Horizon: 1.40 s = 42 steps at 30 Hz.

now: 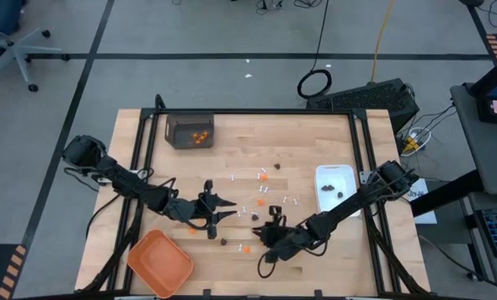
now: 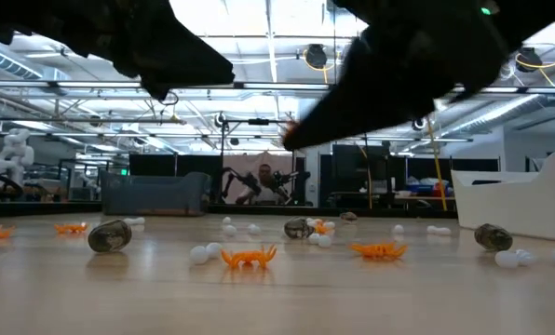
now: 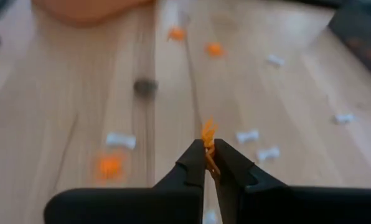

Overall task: Sort Halloween decoration
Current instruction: Put the orange spider toy into the black bin

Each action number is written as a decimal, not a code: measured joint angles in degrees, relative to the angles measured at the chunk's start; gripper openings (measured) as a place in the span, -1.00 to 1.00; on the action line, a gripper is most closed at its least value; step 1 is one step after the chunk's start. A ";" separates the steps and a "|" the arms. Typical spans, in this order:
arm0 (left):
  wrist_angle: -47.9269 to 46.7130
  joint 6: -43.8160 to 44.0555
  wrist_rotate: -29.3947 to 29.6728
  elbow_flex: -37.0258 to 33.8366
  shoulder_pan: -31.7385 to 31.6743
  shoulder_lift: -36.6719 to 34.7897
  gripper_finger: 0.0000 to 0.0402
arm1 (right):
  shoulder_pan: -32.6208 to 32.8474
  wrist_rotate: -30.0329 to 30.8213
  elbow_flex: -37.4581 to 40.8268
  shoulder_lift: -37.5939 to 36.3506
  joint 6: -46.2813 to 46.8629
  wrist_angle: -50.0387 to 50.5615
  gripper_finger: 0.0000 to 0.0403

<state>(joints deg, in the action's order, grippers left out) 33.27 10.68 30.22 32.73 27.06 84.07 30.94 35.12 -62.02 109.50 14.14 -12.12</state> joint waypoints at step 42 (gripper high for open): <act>24.40 -9.57 -0.78 0.02 4.41 13.12 -0.30 | -2.10 2.11 -0.07 0.39 -9.03 -13.81 -0.98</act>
<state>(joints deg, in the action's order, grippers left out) 57.67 1.10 29.44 32.75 31.46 97.19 28.84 37.23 -62.08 109.89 5.10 -25.93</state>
